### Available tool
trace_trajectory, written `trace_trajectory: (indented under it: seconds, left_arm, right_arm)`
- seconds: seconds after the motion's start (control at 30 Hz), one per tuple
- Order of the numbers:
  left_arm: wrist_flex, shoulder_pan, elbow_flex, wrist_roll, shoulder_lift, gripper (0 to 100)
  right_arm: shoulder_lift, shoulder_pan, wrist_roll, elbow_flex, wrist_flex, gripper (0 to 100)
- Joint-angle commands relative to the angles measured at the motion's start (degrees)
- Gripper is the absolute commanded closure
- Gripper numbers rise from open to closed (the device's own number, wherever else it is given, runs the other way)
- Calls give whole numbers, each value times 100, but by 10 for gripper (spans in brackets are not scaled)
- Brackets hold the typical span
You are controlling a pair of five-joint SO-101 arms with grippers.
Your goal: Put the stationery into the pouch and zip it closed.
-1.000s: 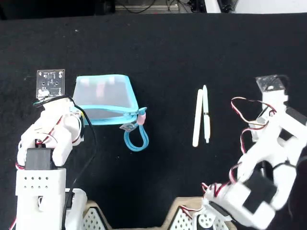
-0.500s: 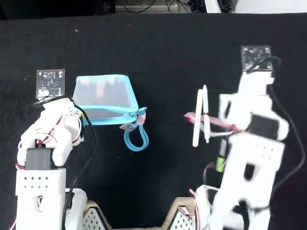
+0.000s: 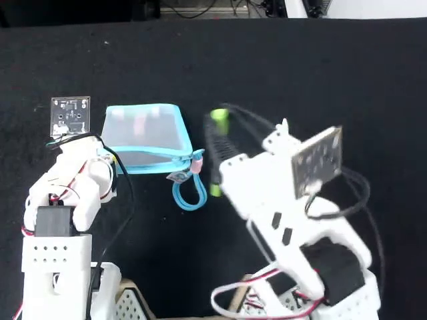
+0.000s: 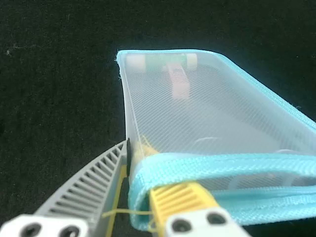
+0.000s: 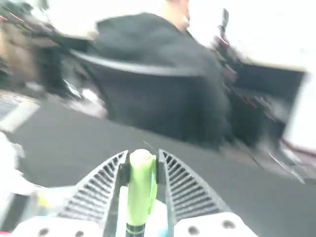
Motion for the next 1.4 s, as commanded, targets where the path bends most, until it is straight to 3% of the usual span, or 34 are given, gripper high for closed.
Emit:
trace_trajectory:
  seconds: [0.0, 0.17, 0.73, 1.17, 1.37]
  left_arm:
    - [-79, 57, -57, 35, -53, 967]
    - [-79, 57, -57, 44, -53, 967]
    - [-88, 57, -57, 35, -53, 967]
    - [-88, 57, -57, 35, -53, 967]
    - [-88, 57, -57, 35, -53, 967]
  right_arm:
    - [-101, -756, -35, 180, -1187, 987]
    - [-92, -1037, -35, 602, -2479, 987]
    - [-84, -1011, -35, 2668, -4879, 988]
    - [-136, -1002, -26, 3820, -4835, 987]
    - [-145, -1002, -26, 3371, -3974, 987]
